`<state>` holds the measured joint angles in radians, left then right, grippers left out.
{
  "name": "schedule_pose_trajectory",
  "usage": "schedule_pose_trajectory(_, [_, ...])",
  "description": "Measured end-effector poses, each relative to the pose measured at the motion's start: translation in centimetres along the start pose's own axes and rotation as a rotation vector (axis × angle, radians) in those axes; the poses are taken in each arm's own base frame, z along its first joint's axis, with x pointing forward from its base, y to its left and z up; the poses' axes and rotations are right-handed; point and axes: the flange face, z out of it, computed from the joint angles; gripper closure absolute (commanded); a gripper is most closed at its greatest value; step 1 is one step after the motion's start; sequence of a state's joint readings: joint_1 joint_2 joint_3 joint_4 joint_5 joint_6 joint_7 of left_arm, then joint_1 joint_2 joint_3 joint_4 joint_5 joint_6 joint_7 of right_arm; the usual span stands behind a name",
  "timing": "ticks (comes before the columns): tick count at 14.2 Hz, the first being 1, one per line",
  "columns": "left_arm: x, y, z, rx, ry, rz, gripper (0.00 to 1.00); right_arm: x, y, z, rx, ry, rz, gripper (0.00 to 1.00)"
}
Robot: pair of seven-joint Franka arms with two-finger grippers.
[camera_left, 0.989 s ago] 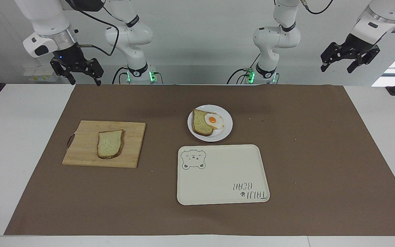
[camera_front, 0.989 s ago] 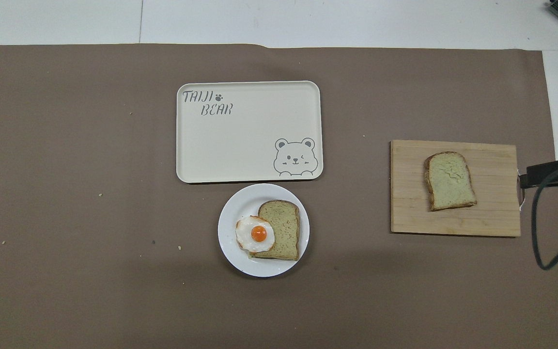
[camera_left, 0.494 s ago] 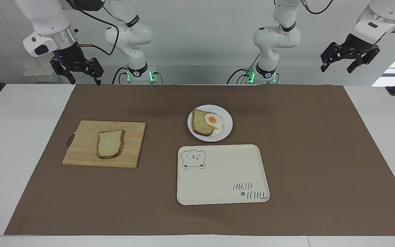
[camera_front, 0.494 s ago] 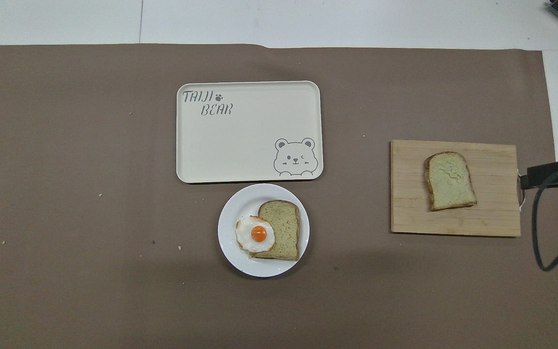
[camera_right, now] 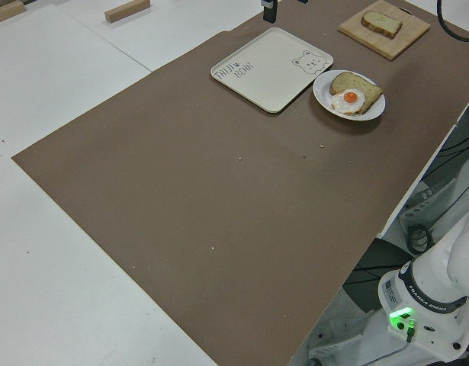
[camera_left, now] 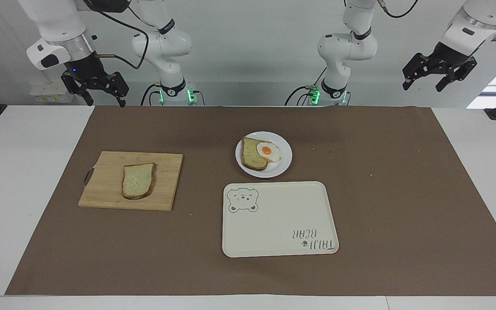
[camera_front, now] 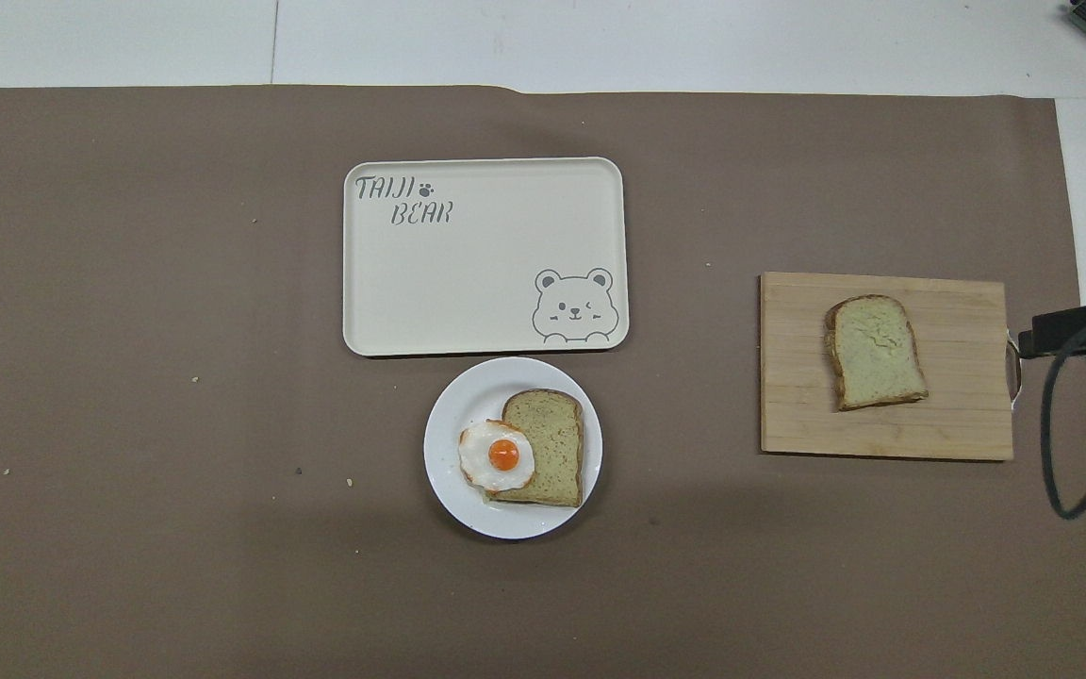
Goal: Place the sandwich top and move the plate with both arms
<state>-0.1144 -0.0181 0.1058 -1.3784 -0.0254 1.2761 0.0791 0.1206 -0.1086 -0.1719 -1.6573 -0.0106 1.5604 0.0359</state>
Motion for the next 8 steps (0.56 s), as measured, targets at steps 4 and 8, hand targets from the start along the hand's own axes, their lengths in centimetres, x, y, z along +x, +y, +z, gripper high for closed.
schedule_pose_trajectory(4, [0.00,0.00,0.00,0.000,0.000,0.000,0.00,0.15,-0.03,0.04,-0.001,0.001,0.000,0.00])
schedule_pose_trajectory(8, [0.00,0.00,0.00,0.000,0.000,0.000,0.00,0.26,-0.03,-0.01,0.000,0.010,0.000,0.00])
